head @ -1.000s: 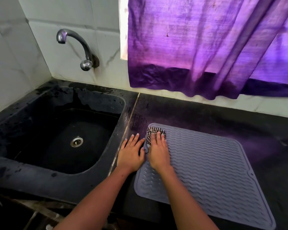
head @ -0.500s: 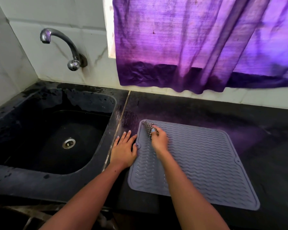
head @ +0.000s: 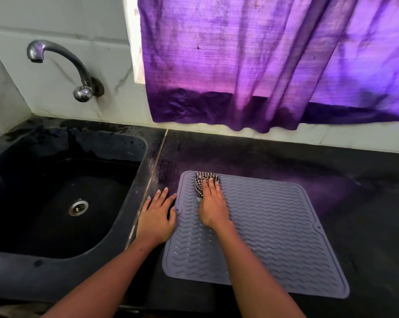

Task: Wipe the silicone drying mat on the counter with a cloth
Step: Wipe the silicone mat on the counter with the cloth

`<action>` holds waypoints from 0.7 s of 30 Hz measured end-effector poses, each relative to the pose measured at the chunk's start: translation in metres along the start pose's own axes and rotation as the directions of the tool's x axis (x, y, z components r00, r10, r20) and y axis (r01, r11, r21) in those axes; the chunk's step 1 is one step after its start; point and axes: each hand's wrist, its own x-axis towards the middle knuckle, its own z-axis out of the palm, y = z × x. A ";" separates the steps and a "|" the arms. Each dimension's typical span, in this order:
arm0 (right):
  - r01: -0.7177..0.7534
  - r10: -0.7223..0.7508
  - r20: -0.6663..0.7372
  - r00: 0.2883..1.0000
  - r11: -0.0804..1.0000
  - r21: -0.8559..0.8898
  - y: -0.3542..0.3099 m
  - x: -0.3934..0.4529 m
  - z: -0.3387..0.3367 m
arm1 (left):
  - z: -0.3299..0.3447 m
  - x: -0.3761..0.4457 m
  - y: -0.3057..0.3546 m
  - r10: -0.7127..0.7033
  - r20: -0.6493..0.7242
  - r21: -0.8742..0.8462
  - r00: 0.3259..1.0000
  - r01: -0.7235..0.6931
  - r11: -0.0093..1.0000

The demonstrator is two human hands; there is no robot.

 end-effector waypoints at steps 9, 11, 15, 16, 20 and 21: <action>-0.040 0.078 -0.075 0.994 0.909 0.415 0.003 0.000 -0.015 | -0.002 -0.001 -0.001 0.002 0.017 -0.001 1.000 -0.002 1.000; -0.137 0.305 -0.089 0.948 0.645 0.751 0.003 0.001 -0.026 | -0.002 0.000 -0.001 -0.001 0.021 0.001 1.000 0.001 1.000; -0.096 0.568 -0.245 0.786 0.504 0.858 0.015 0.003 -0.044 | -0.003 0.000 0.000 -0.004 0.017 0.001 1.000 0.004 1.000; -0.105 0.514 -0.324 0.795 0.641 0.760 0.021 0.002 -0.046 | -0.003 0.000 0.000 -0.005 0.017 0.001 1.000 0.005 1.000; -0.155 0.215 -0.280 0.935 0.962 0.223 0.046 -0.004 -0.035 | -0.003 0.000 -0.001 -0.012 0.012 -0.008 1.000 0.012 1.000; -0.155 0.172 -0.211 0.962 0.983 0.094 0.050 -0.006 -0.031 | -0.003 0.000 -0.001 -0.010 0.013 -0.007 1.000 0.010 1.000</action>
